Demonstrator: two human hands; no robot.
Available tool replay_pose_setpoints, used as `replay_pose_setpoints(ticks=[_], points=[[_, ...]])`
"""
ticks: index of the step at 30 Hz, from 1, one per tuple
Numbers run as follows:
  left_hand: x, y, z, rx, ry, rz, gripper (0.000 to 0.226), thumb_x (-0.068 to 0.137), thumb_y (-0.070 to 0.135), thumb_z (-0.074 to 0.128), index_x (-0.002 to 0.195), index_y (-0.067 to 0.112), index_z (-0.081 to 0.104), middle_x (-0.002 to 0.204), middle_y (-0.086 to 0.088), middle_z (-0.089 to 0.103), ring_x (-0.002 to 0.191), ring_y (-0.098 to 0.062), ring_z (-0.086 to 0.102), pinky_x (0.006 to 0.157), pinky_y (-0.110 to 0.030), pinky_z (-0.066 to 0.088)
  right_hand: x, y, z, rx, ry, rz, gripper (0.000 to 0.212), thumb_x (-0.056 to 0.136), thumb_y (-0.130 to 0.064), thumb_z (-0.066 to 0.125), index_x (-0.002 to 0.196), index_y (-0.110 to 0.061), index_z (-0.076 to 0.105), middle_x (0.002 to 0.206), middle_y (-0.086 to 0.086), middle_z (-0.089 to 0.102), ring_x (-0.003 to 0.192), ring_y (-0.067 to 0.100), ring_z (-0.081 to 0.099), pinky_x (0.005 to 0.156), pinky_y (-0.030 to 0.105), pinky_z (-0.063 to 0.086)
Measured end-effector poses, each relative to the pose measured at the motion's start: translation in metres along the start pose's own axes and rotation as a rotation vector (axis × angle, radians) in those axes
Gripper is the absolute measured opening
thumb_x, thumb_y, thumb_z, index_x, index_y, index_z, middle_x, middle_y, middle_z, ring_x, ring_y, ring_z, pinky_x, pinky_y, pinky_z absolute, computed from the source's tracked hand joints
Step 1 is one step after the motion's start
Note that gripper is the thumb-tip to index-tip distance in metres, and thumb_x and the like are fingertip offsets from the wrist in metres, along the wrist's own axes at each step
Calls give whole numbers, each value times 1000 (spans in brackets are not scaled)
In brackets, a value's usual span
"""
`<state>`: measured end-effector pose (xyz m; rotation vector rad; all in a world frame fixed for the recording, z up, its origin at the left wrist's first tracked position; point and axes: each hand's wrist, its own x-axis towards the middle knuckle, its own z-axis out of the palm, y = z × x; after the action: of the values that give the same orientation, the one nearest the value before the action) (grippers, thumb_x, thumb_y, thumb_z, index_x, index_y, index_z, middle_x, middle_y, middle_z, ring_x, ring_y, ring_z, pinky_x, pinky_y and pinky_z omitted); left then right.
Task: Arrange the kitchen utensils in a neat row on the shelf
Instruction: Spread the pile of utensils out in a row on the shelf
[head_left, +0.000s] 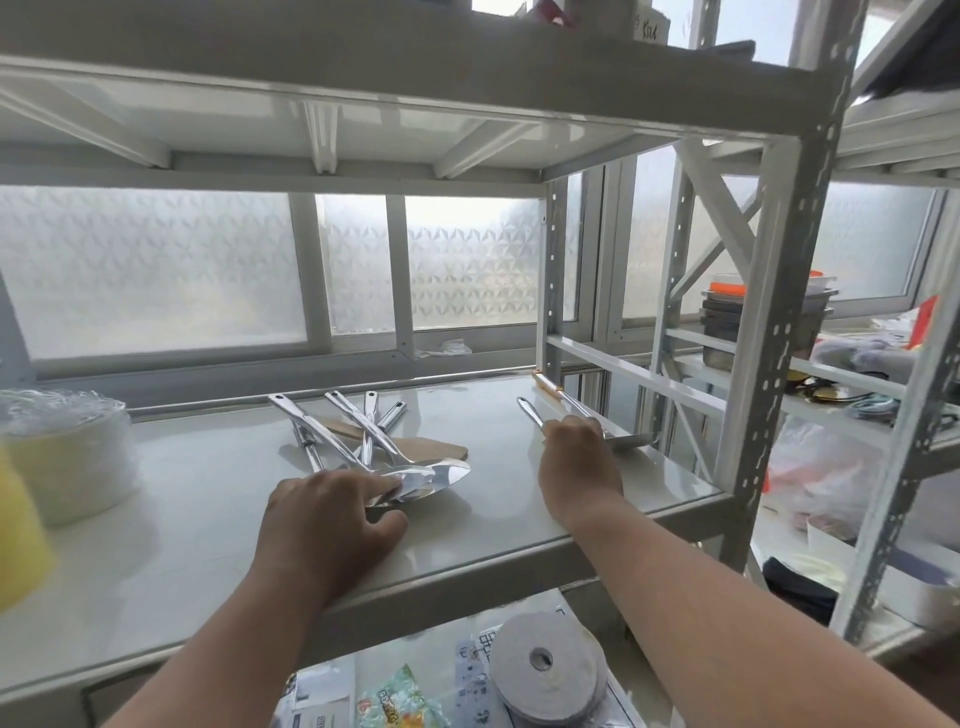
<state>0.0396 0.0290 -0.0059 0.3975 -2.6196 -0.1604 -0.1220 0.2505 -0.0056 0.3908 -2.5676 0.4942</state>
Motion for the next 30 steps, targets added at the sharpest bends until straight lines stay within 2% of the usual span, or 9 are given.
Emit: replay_pose_setpoints(ticks=[8,11,13,15,17,21,25,27,30], points=[[2,-3,4,6,8,7,62,71,63,46,128,59,68,122,16,77,112,-22,71,99,-37,49,1,2,5,-29,40,-20,41,87,6,43,114,-8,71,111,9,65,117,29,50,94,41,54],[2,-4,3,8,3,13,59,72,62,48,125,57,71,118,16,78,109,-22,72,99,-37,49,2,4,7,-59,53,-17,33,89,-5,51,116,-13,69,115,7,66,118,28,51,96,40,51],[2,-3,3,0,6,24,49,72,60,48,109,46,77,103,12,80,99,-23,71,93,-37,49,0,6,7,-60,104,-60,35,86,-17,58,121,-17,66,118,6,67,118,29,51,98,42,48],[2,-2,3,2,10,36,41,71,58,47,87,28,69,85,6,75,84,-26,66,86,-36,48,-5,6,5,18,161,-161,43,81,-22,63,124,-18,65,117,5,68,116,29,53,99,43,49],[2,-4,4,-3,12,35,37,71,55,47,83,23,62,83,5,73,82,-27,64,86,-36,49,-11,4,1,161,162,-288,47,80,-22,64,127,-19,66,121,4,70,117,27,55,102,43,49],[-5,-8,-2,-62,-14,24,40,75,48,52,106,33,74,104,5,79,101,-25,71,96,-37,49,-37,-17,-15,442,-180,-430,66,81,-23,69,145,-29,54,141,-7,59,126,13,54,110,36,43],[-12,-10,-10,31,-52,-32,54,79,54,51,126,35,70,126,10,73,125,-19,62,112,-47,39,-52,-58,-8,463,-435,-403,91,72,-48,63,156,-40,32,162,-8,33,149,15,31,123,37,27],[-14,-19,-13,16,-143,-133,48,81,56,50,116,29,69,125,4,70,125,-22,60,108,-47,42,-51,-73,-3,404,-470,-365,85,70,-55,61,151,-43,39,161,-2,36,148,22,32,123,37,26],[-24,-35,-20,-3,-163,-167,31,85,48,53,102,26,65,120,-4,70,118,-29,61,98,-42,47,-57,-94,-6,393,-421,-378,48,88,-36,66,136,-37,61,141,0,59,136,24,44,117,29,27]])
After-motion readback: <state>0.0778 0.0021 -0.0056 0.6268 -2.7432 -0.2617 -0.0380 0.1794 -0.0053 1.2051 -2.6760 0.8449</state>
